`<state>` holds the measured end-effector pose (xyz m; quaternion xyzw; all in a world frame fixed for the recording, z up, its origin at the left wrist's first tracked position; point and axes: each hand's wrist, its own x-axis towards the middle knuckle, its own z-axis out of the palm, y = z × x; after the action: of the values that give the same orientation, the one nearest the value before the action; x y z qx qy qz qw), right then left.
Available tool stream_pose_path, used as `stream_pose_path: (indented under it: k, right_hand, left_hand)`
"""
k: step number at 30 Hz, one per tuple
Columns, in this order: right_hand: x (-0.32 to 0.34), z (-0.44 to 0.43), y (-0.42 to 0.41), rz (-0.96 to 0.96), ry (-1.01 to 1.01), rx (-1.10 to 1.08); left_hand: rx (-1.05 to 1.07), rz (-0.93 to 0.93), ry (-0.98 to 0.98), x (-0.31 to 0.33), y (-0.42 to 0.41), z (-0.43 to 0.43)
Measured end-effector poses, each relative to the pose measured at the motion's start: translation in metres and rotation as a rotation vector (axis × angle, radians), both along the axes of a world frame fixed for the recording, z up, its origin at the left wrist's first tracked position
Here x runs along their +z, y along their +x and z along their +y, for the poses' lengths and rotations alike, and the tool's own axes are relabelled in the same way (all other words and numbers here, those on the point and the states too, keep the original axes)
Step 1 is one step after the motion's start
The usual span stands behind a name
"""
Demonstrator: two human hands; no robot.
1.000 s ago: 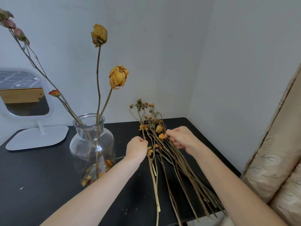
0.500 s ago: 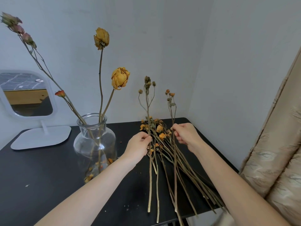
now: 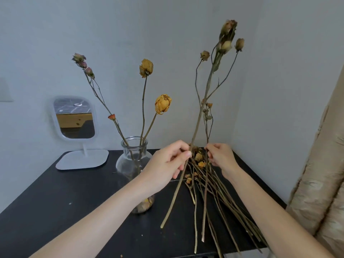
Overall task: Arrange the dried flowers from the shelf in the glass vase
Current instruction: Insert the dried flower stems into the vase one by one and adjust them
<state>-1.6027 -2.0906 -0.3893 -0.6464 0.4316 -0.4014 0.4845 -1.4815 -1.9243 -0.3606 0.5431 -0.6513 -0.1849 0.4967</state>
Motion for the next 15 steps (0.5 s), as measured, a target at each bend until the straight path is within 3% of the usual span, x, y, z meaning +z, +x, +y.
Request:
stream_pose_path:
  k: [15]
  right_hand:
    - [0.029,0.028,0.027,-0.052,-0.065,0.094]
  left_hand:
    - [0.434,0.222,-0.396,0.077,0.077,0.055]
